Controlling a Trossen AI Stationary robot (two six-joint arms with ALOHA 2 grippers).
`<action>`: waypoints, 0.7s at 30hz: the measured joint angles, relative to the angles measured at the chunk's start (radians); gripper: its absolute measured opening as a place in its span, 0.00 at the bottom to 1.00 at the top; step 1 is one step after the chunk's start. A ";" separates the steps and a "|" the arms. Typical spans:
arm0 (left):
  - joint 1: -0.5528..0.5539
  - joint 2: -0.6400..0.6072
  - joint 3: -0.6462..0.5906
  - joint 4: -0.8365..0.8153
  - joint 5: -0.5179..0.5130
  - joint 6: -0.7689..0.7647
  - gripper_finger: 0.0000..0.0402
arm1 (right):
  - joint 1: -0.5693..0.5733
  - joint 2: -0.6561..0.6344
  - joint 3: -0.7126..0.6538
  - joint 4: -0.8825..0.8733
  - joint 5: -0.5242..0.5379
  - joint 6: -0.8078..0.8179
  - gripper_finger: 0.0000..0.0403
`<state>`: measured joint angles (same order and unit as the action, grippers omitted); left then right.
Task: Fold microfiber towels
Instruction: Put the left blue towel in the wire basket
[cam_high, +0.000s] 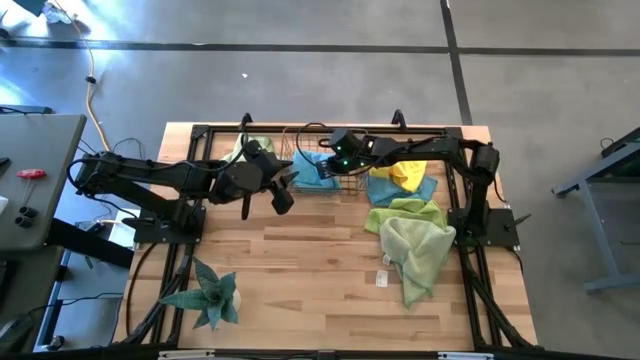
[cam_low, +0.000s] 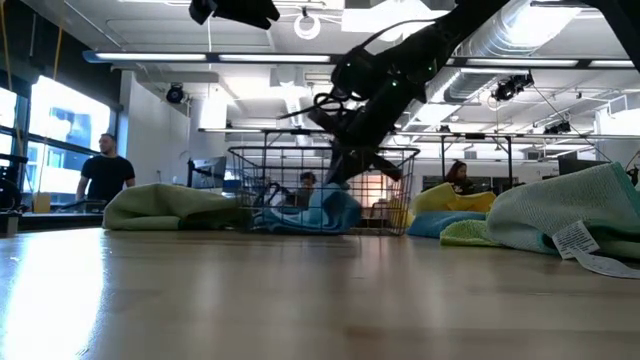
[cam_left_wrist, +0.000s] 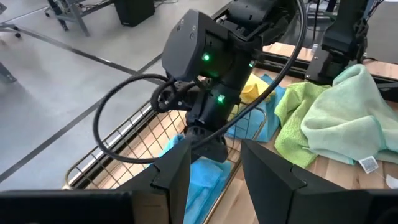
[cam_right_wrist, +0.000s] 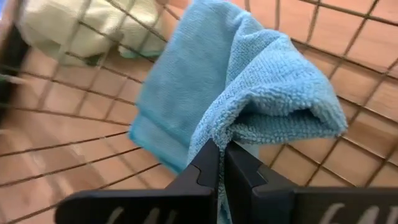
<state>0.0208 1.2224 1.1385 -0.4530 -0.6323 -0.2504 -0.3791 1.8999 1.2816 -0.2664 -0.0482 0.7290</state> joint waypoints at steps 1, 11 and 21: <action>0.000 0.000 0.000 0.000 0.000 0.000 0.33 | 0.000 0.000 0.000 -0.011 0.010 -0.008 0.00; 0.000 0.000 0.000 0.000 0.000 -0.007 0.33 | 0.000 0.000 0.027 -0.066 0.074 -0.149 0.00; 0.000 0.000 0.000 0.000 0.001 -0.003 0.33 | 0.000 -0.002 0.199 -0.384 0.223 -0.292 0.00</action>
<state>0.0212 1.2221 1.1385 -0.4532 -0.6312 -0.2530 -0.3793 1.8980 1.4803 -0.6504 0.1749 0.4369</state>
